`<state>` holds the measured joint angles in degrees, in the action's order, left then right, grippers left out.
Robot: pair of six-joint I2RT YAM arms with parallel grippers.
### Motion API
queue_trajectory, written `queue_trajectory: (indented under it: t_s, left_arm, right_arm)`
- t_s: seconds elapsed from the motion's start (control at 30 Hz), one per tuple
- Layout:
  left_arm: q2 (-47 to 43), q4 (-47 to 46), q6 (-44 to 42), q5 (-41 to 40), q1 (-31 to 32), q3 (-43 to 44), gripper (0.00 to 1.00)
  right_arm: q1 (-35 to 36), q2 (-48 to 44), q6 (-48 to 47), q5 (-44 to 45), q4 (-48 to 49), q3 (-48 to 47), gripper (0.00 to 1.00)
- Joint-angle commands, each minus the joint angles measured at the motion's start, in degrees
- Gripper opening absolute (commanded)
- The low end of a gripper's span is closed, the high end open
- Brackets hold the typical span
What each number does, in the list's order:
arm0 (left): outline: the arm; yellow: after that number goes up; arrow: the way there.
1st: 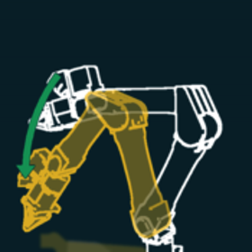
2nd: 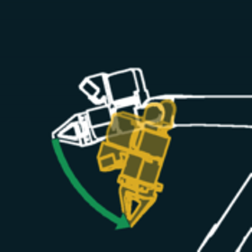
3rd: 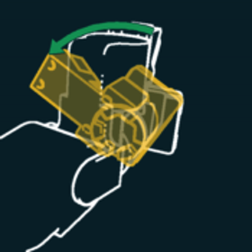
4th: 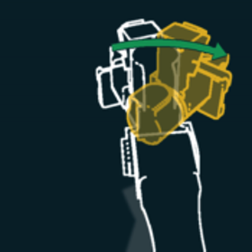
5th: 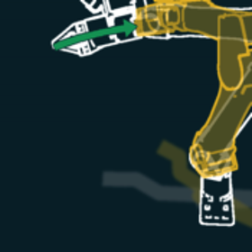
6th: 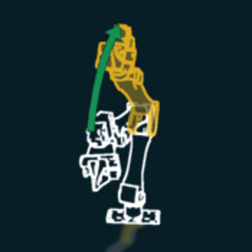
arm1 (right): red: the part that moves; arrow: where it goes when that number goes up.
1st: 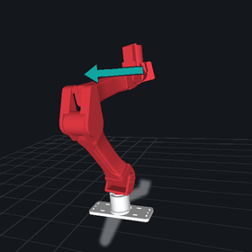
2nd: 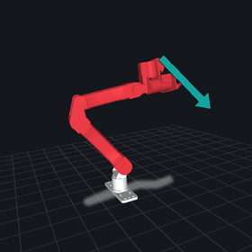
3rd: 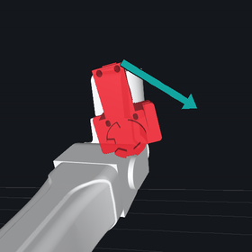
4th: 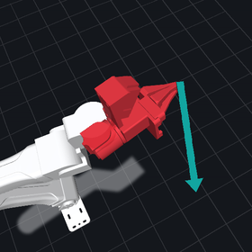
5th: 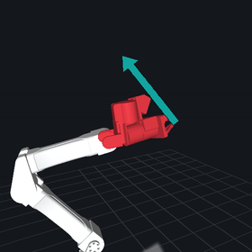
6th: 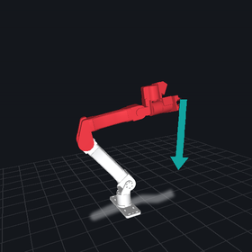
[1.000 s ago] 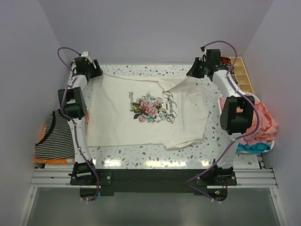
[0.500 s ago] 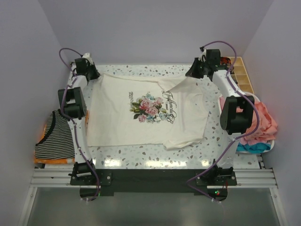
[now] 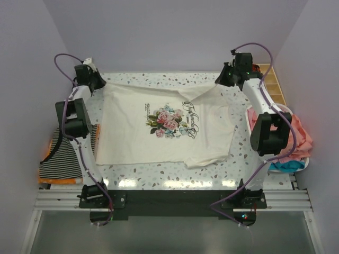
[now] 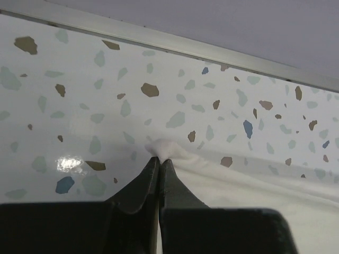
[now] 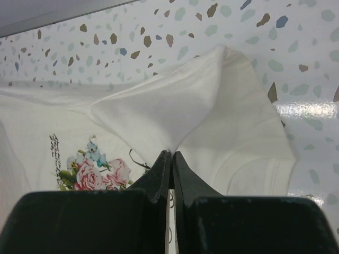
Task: Fold and stack the t-shirts
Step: Grap the side of the flattened tshirt furthest away from the robot with both arms, then fold the flattened tshirt in 1/3 of the way
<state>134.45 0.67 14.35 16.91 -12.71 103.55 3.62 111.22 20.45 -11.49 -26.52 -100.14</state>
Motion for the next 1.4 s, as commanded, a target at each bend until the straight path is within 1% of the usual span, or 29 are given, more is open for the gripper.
queue_trajectory:
  t_s: [0.0, 0.2, 0.27, 0.4, 0.6, 0.73, 0.8, 0.87, 1.0, 1.17, 1.37]
  left_arm:
    - [-5.69, -5.5, 0.68, 0.23, -1.7, -1.68, 0.0]
    - [-8.33, -9.1, 2.26, 2.34, -2.32, -4.84, 0.0]
    - [-9.29, -8.75, 2.44, 2.34, -2.32, -5.28, 0.0]
    - [-11.58, -8.58, 4.1, 3.48, -2.67, -9.05, 0.0]
    - [-15.79, -5.51, 5.25, 4.71, -2.67, -13.54, 0.0]
    - [-19.05, -6.2, 5.43, 5.59, -2.76, -17.32, 0.0]
    - [-20.54, -6.38, 5.51, 5.68, -2.85, -19.16, 0.03]
    - [-21.33, -5.42, 5.69, 5.42, -2.76, -19.61, 0.03]
    - [-23.0, -4.37, 7.27, 7.88, -2.76, -23.11, 0.03]
    - [-24.76, 1.87, 7.45, 6.39, -2.85, -25.93, 0.02]
    - [-25.21, 7.06, 6.74, 0.33, -2.67, -27.44, 0.04]
  right_arm:
    - [-0.45, -3.38, -1.2, 3.4, -0.81, -0.5, 0.0]
    - [-0.45, -2.94, -0.67, 2.0, -3.88, -1.82, 0.0]
    - [-0.45, -3.11, -0.06, 1.82, -5.11, -1.9, 0.0]
    - [-0.45, -3.55, 1.43, 2.0, -7.84, -1.82, 0.0]
    - [-0.54, -5.22, 1.97, 3.66, -10.83, 0.64, 0.0]
    - [-0.45, -6.45, 2.49, 2.09, -10.92, 3.1, 0.0]
    - [-0.45, -7.15, 2.76, 1.73, -10.65, 4.07, 0.0]
    - [-0.45, -8.56, 2.84, 1.73, -11.0, 5.47, 0.0]
    - [-0.45, -10.93, 3.02, 1.47, -11.71, 7.06, 0.0]
    - [-0.45, -13.22, 2.84, 2.08, -12.32, 10.22, 0.0]
    - [-0.45, -13.13, 2.49, 3.31, -12.76, 14.97, 0.0]
